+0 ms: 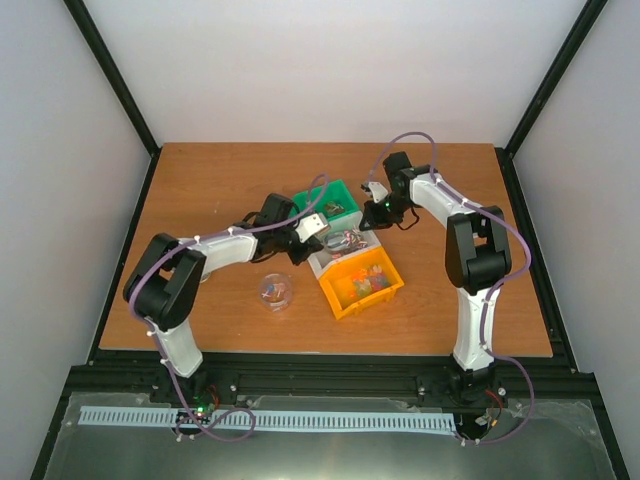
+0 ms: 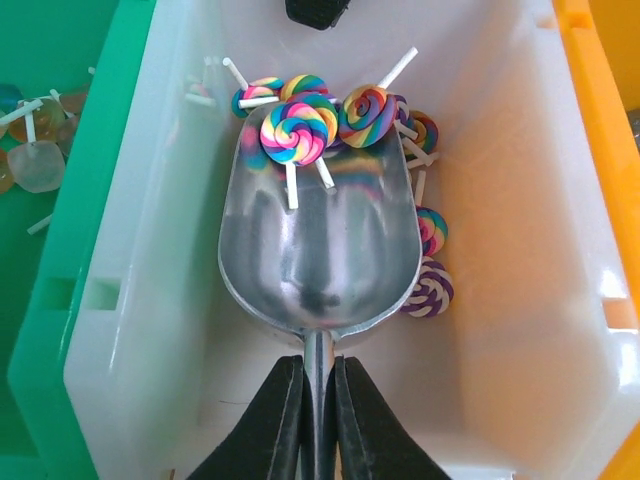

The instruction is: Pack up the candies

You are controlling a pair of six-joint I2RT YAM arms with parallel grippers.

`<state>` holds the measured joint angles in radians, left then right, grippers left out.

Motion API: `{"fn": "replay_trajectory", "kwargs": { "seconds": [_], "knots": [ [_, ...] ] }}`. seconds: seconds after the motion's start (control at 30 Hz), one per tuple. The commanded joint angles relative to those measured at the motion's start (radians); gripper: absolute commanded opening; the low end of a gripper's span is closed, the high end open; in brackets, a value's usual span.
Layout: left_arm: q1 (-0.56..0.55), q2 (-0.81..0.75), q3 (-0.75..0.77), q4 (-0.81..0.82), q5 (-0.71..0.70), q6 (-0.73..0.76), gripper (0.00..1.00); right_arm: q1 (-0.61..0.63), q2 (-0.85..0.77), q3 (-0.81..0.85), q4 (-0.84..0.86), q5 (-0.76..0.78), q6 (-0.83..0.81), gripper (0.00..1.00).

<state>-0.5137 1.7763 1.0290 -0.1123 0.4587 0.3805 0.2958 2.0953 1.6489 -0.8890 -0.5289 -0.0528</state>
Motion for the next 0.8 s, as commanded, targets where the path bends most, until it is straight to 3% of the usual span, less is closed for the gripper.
{"fn": "replay_trajectory", "kwargs": {
  "seconds": [0.0,0.1,0.37,0.77],
  "knots": [
    [0.017,-0.032,-0.051,0.123,0.048,0.059,0.01,0.016,0.029,-0.002,-0.049,0.01,-0.045,0.03],
    [0.025,-0.06,-0.047,0.062,0.063,0.057,0.01,0.011,0.027,-0.009,-0.05,0.017,-0.045,0.03],
    [0.05,-0.11,-0.078,0.122,0.091,0.022,0.01,0.0,0.028,-0.014,-0.047,0.021,-0.048,0.03],
    [0.083,-0.198,-0.097,0.048,0.107,0.056,0.01,-0.011,0.026,-0.004,-0.039,0.018,-0.043,0.03]
  ]
}}
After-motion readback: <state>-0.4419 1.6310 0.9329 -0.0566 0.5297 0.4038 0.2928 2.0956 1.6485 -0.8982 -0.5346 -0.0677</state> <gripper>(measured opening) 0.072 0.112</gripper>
